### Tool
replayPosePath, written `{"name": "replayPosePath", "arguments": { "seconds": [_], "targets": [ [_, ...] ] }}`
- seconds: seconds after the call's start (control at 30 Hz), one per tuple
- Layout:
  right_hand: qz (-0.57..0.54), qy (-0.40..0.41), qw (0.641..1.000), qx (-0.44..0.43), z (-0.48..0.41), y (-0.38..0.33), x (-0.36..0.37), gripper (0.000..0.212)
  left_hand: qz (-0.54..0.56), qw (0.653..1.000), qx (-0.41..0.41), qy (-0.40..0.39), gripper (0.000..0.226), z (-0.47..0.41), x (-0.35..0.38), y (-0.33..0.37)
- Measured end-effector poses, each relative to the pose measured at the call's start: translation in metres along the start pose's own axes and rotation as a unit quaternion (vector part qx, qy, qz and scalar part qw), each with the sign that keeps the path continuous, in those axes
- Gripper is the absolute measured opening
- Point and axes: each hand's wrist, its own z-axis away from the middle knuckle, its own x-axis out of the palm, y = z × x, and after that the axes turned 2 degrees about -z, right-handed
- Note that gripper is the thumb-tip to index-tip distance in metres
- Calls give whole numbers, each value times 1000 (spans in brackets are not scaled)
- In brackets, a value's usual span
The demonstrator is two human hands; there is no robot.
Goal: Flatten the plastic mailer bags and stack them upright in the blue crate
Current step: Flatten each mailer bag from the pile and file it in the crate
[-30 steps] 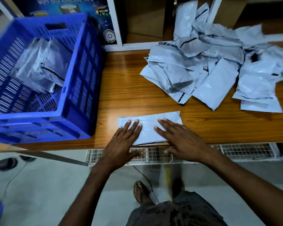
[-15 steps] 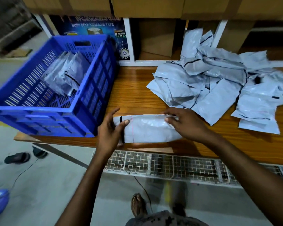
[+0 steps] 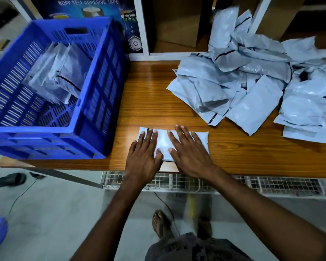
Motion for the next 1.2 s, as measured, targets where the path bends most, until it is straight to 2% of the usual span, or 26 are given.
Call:
{"name": "replayPosePath", "arguments": {
  "seconds": [0.1,0.23,0.43,0.5,0.57,0.63,0.7,0.77,0.83,0.9,1.03,1.13,1.2],
  "targets": [
    [2,-5,1000,10,0,5,-4,64,-3,1000,-2,18,67,1,4,-5],
    [11,-24,996,80,24,24,-11,71,-20,1000,-3,9,68,5,4,-15],
    [30,-56,994,86,28,34,-18,75,-19,1000,-9,-19,79,7,-6,-22],
    [46,-70,991,104,36,40,-22,77,-8,1000,-13,-27,85,11,-10,-24],
    [62,-52,991,109,41,41,-28,79,37,999,-17,-30,85,13,-14,-26],
    [30,-3,998,59,37,33,-38,82,134,990,-48,16,77,16,-22,-21],
    [-22,-12,999,-25,24,22,-46,86,202,972,-80,88,62,23,-32,-12],
    [-25,-66,994,-86,10,11,-45,92,182,968,-95,141,46,31,-38,-6],
    [13,-118,987,-109,8,9,-38,97,150,971,-123,142,38,41,-44,-2],
    [41,-125,984,-120,20,14,-26,97,128,971,-154,127,35,52,-48,-1],
    [80,-67,984,-145,58,14,-18,85,104,954,-214,181,29,82,-60,6],
    [15,-36,989,-140,76,5,-22,78,75,934,-213,277,26,94,-82,9],
    [-35,27,989,-140,77,-6,-34,73,94,910,-202,349,25,93,-104,1]
  ]
}}
